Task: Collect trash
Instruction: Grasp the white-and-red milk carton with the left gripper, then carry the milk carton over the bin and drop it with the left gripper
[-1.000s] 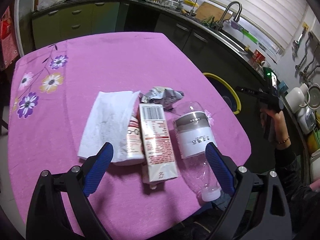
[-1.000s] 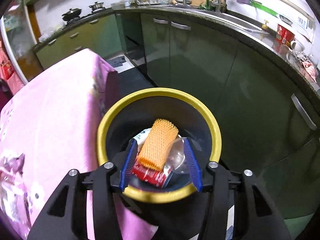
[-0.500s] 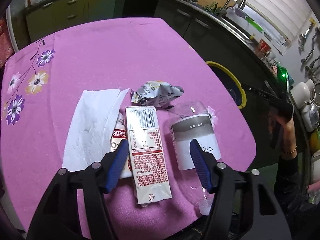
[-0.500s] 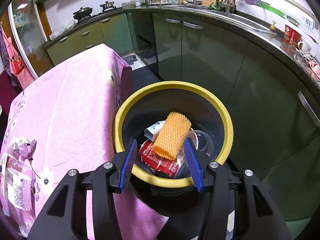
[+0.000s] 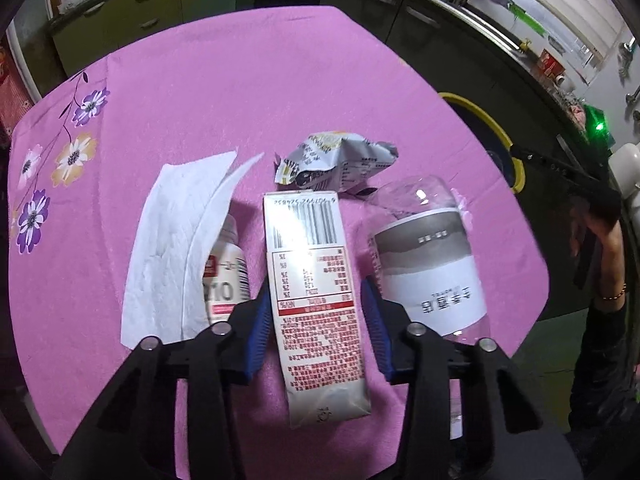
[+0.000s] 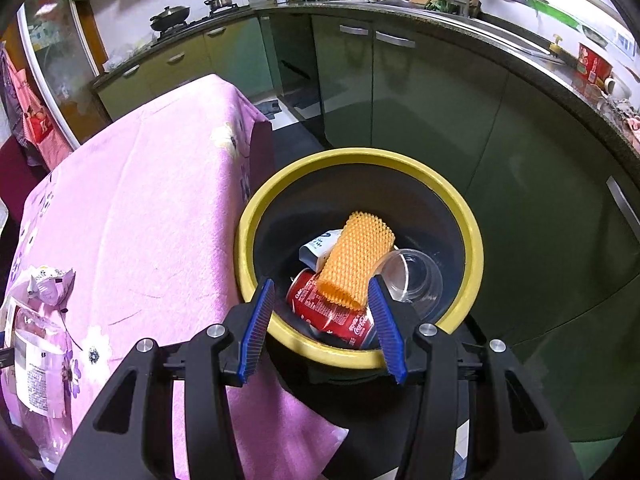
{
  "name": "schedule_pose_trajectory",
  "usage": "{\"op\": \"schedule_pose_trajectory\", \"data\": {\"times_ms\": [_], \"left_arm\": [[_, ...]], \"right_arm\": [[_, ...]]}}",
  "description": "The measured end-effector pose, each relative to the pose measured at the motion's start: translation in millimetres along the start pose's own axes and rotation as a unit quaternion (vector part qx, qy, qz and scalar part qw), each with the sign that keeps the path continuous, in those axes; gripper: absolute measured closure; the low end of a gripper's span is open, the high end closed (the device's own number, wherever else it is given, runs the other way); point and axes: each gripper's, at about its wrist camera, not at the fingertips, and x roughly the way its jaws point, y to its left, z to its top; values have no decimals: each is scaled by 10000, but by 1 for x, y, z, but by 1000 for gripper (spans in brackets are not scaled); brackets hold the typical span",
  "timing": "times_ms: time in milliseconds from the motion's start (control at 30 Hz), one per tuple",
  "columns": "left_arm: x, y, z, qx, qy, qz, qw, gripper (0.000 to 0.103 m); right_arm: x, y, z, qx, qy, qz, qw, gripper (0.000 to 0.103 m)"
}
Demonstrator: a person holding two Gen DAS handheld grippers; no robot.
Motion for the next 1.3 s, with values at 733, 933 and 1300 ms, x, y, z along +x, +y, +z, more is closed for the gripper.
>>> {"op": "schedule_pose_trajectory", "data": {"times_ms": [733, 933, 1300], "left_arm": [[-64, -32, 18, 657, -654, -367, 9950, 69], [-75, -72, 63, 1359, -704, -901, 9841, 69], [43, -238, 176, 2478, 178, -1518, 9567, 69]], "right_arm": [[-35, 4, -10, -12, -207, 217, 9995, 54], [-54, -13, -16, 129, -317, 100, 9994, 52], [-74, -69, -38, 687, -357, -106, 9969, 52]]}}
